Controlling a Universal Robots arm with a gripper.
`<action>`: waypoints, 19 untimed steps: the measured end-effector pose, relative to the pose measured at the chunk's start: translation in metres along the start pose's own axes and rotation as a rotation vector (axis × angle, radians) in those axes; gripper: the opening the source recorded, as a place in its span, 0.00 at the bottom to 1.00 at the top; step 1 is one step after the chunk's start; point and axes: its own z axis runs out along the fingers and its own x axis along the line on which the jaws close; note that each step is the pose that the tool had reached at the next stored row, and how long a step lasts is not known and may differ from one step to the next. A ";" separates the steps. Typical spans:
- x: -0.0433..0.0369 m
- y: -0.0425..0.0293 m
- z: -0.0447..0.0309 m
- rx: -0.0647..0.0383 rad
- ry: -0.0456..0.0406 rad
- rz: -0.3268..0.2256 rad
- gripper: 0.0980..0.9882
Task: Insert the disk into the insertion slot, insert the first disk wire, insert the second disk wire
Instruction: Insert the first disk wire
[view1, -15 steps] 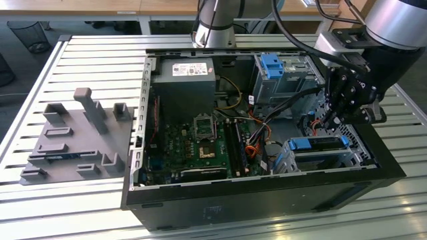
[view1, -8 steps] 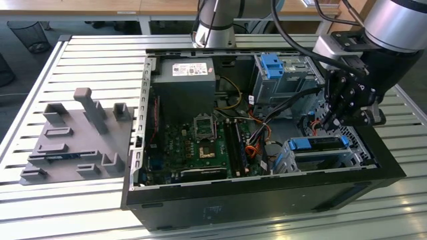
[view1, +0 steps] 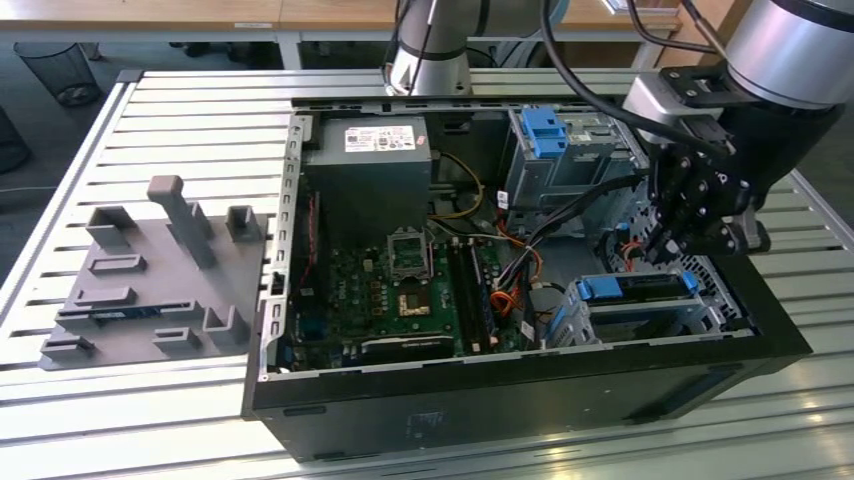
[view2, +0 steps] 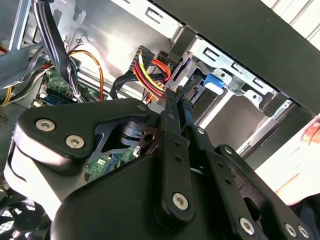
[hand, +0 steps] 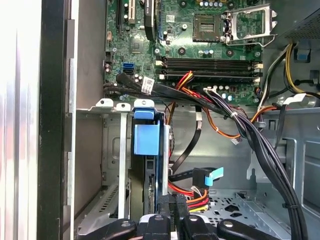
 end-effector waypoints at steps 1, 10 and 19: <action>0.0003 0.0001 0.0004 0.000 -0.0001 0.000 0.08; 0.0072 0.0005 0.0018 0.005 0.0000 0.000 0.08; 0.0079 0.0044 0.0020 0.022 0.0001 -0.001 0.08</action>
